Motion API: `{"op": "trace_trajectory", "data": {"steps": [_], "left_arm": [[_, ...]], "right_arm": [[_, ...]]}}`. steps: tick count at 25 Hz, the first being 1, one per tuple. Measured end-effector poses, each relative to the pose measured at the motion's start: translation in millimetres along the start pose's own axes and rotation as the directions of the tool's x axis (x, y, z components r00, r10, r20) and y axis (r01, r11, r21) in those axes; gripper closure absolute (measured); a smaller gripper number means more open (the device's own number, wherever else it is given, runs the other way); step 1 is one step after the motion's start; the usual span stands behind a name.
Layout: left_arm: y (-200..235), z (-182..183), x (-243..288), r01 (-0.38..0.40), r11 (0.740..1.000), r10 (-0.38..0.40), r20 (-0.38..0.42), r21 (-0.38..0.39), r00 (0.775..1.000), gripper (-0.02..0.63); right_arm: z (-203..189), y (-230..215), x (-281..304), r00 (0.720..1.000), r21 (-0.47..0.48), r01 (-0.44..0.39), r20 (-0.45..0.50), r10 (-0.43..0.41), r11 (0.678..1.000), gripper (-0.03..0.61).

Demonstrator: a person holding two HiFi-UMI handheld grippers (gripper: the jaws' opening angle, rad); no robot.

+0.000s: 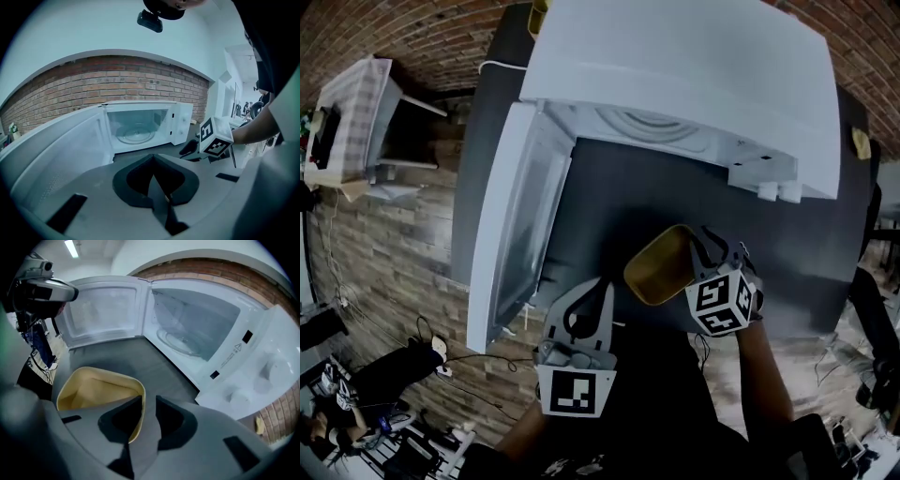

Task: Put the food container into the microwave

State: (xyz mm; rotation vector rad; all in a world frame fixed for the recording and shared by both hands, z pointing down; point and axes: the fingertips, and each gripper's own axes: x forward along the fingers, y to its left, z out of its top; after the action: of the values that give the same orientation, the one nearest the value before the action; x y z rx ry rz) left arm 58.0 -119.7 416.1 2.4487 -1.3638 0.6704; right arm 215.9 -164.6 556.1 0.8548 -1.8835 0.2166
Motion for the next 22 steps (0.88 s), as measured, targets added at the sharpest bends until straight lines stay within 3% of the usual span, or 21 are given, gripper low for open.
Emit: {"op": "trace_trajectory", "data": {"steps": [5, 8, 11, 17, 19, 22], "left_arm": [[-10.1, 10.9, 10.9, -0.014, 1.0, 0.015, 0.025, -0.022, 1.0, 0.604], [-22.8, 12.7, 16.9, 0.003, 0.999, -0.001, 0.045, -0.044, 0.999, 0.604], [-32.0, 12.6, 22.5, 0.032, 0.999, -0.03, 0.057, -0.043, 0.998, 0.604], [-23.2, 8.2, 26.3, 0.032, 0.999, -0.031, 0.06, -0.018, 0.998, 0.604], [-22.7, 6.8, 27.2, 0.037, 0.999, -0.037, 0.049, -0.005, 0.998, 0.604], [-26.6, 7.3, 27.7, 0.047, 0.999, -0.048, 0.04, 0.003, 0.998, 0.604]], "right_arm": [[-3.0, 7.2, 9.9, 0.995, 0.01, -0.091, -0.033, 0.092, 0.996, 0.433], [-3.3, 7.8, 16.3, 0.996, -0.058, -0.069, -0.064, 0.065, 0.996, 0.439], [-8.3, 4.1, 20.0, 0.994, -0.045, -0.03, -0.103, 0.026, 0.999, 0.477], [-3.6, -2.8, 16.0, 0.997, 0.182, -0.032, -0.062, 0.044, 0.983, 0.492], [-3.1, -4.8, 12.0, 0.998, 0.308, -0.041, -0.027, 0.052, 0.951, 0.497], [-10.2, -6.6, 5.3, 0.999, 0.501, -0.043, 0.02, 0.038, 0.864, 0.499]]}}
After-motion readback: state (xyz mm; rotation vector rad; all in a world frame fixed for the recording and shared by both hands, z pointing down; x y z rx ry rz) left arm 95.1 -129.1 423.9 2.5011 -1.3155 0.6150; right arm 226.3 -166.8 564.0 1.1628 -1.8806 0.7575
